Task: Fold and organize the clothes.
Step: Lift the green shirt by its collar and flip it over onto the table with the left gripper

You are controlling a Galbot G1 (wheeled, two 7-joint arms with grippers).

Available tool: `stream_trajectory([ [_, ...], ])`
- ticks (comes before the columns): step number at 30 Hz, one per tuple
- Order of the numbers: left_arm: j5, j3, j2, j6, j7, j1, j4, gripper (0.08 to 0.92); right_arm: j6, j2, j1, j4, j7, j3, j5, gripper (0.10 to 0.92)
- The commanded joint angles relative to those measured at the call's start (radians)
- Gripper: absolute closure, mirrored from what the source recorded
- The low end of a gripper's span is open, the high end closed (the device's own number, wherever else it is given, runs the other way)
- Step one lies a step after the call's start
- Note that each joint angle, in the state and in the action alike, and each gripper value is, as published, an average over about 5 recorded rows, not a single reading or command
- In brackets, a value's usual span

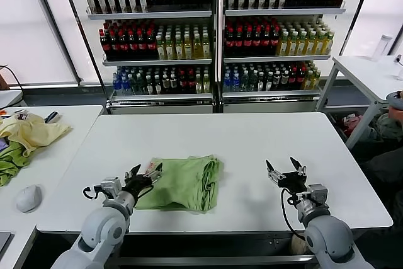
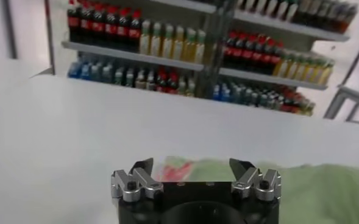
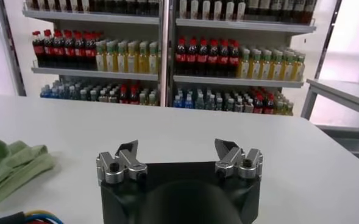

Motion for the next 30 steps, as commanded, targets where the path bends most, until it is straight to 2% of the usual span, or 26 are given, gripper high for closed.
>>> stream_trajectory([
  [1,0.025,-0.045,-0.027,0.008,-0.004,0.04,0.088,0.177,0.002,-0.003,0.002,-0.007,-0.001,0.001,0.002,0.203],
  [4,0.012,-0.039,-0.036,0.009,-0.001,0.041,0.089,0.18,0.003,-0.006,0.0,-0.006,-0.001,0.004,0.004,0.203],
  [7,-0.001,-0.035,-0.039,0.006,0.01,0.046,0.081,0.223,0.004,-0.009,-0.001,-0.003,-0.001,0.007,0.007,0.203],
  [22,-0.134,-0.053,-0.059,-0.049,0.092,0.061,0.04,0.636,0.004,-0.011,-0.005,0.008,0.002,0.012,0.012,0.203],
  [30,-0.399,-0.168,-0.069,-0.051,0.086,0.059,0.031,0.859,0.003,-0.01,-0.005,0.008,0.007,0.016,0.019,0.203],
])
